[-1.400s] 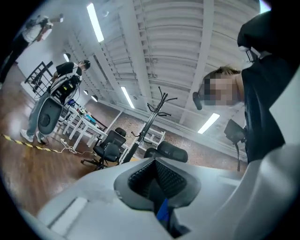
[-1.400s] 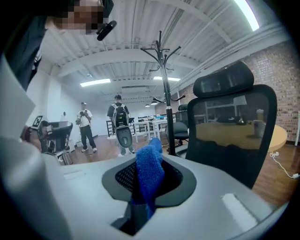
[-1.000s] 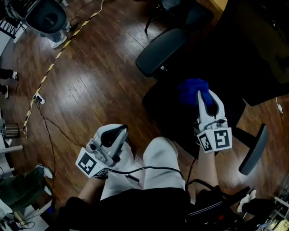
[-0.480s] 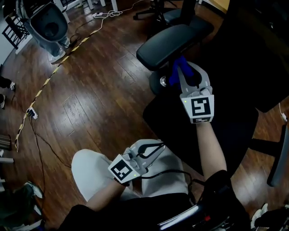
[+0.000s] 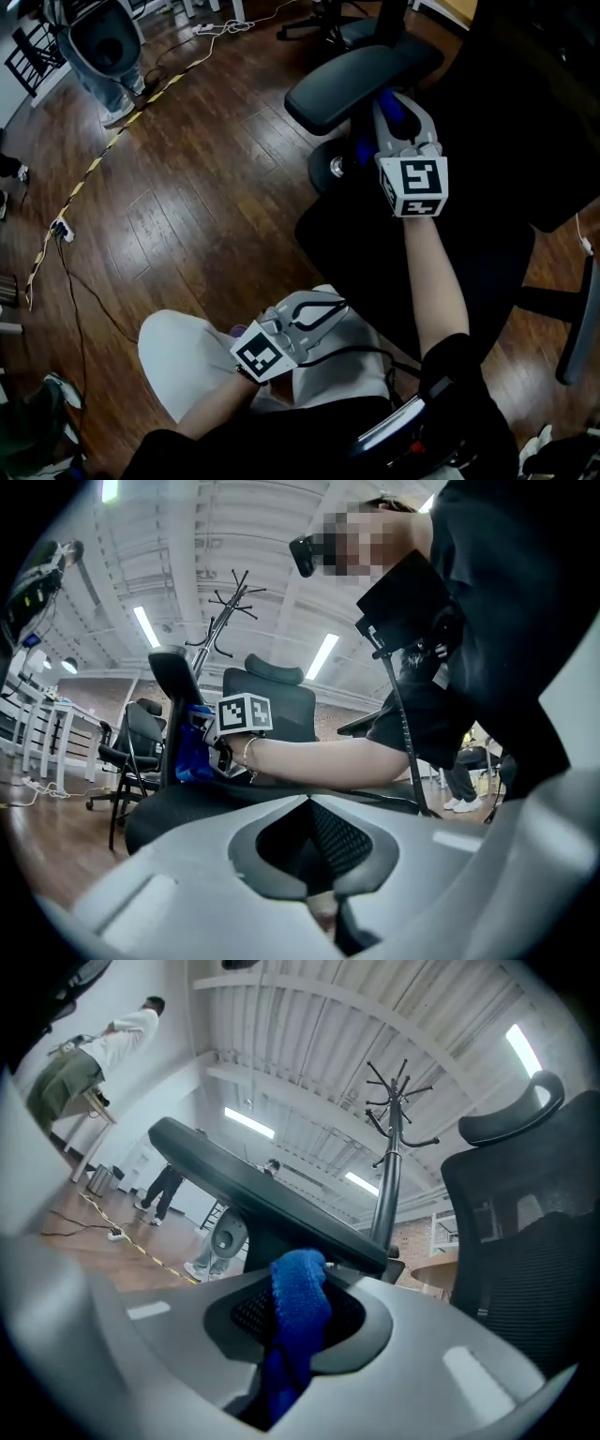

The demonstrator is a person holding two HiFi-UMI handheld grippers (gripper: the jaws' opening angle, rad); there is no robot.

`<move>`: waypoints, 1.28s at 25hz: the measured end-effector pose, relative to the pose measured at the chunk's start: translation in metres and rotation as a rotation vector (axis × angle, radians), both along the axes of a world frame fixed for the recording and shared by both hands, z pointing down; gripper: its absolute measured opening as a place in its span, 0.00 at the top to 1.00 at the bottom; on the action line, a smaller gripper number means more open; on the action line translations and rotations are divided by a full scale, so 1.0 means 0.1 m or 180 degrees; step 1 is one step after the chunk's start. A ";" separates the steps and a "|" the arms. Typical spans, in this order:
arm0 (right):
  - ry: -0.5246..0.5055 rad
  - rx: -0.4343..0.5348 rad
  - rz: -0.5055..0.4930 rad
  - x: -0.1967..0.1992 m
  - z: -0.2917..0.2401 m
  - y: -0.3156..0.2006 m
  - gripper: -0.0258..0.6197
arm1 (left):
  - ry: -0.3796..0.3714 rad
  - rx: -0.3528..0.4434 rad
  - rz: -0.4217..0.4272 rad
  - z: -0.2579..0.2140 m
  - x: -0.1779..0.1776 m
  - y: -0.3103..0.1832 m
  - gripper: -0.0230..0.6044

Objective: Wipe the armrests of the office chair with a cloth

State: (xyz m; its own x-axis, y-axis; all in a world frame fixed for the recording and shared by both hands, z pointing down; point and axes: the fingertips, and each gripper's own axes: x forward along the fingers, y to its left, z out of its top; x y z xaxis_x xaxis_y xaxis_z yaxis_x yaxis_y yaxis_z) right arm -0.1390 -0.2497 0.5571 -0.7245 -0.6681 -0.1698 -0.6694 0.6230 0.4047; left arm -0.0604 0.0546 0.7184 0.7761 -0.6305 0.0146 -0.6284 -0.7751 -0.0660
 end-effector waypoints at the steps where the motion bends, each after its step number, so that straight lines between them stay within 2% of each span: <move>1: 0.0012 0.0019 -0.0081 -0.04 -0.01 0.06 0.86 | 0.0025 0.0004 0.0001 -0.01 0.00 0.01 0.95; 5: 0.0184 0.0175 -0.0413 -0.18 0.01 0.33 0.86 | 0.0164 -0.0022 -0.0050 -0.04 -0.03 -0.01 0.95; 7: 0.0357 0.0339 -0.0611 -0.26 0.04 0.46 0.86 | 0.0510 -0.0059 -0.0138 -0.11 -0.03 -0.05 0.95; 8: 0.0464 0.0390 -0.0694 -0.31 0.08 0.52 0.86 | 0.0598 -0.0073 -0.0155 -0.11 -0.02 -0.06 0.95; 10: 0.0586 0.0371 -0.0771 -0.39 0.16 0.59 0.86 | 0.0372 -0.0079 -0.0074 -0.01 0.02 -0.04 0.96; 12: 0.0567 0.0358 -0.0824 -0.40 0.18 0.58 0.86 | 0.0143 -0.0076 0.0012 0.08 0.05 -0.02 0.95; 14: 0.0493 0.0301 -0.0815 -0.32 0.17 0.50 0.86 | 0.0112 -0.0076 0.0035 0.10 0.08 -0.02 0.95; 18: 0.0361 -0.0190 -0.0350 0.05 0.27 -0.10 0.86 | 0.0072 -0.0074 0.0019 0.06 0.08 -0.02 0.95; 20: 0.0421 -0.0322 -0.0265 0.12 0.38 -0.28 0.86 | 0.0057 -0.0045 -0.0012 0.04 0.05 -0.03 0.95; 22: 0.0493 -0.0333 -0.0361 0.04 0.46 -0.21 0.86 | 0.0121 -0.0025 -0.0053 0.02 0.00 -0.04 0.95; 25: 0.0442 -0.0304 -0.0534 -0.07 0.52 0.01 0.87 | 0.0541 -0.0016 -0.0164 -0.09 -0.04 -0.10 0.95; 26: 0.0455 -0.0283 -0.0643 -0.10 0.55 0.09 0.87 | 0.0599 -0.0019 -0.0172 -0.11 -0.04 -0.11 0.95; 29: 0.0867 -0.0151 -0.1141 -0.30 0.71 0.42 0.86 | 0.0155 -0.0039 -0.0041 0.04 0.00 -0.08 0.95; 31: 0.1150 -0.0077 -0.1271 -0.41 0.82 0.52 0.86 | 0.0083 -0.0037 -0.0036 0.07 0.00 -0.09 0.95; 32: 0.1155 -0.0096 -0.1268 -0.41 0.84 0.49 0.86 | 0.0159 -0.0027 -0.0061 0.04 -0.02 -0.10 0.95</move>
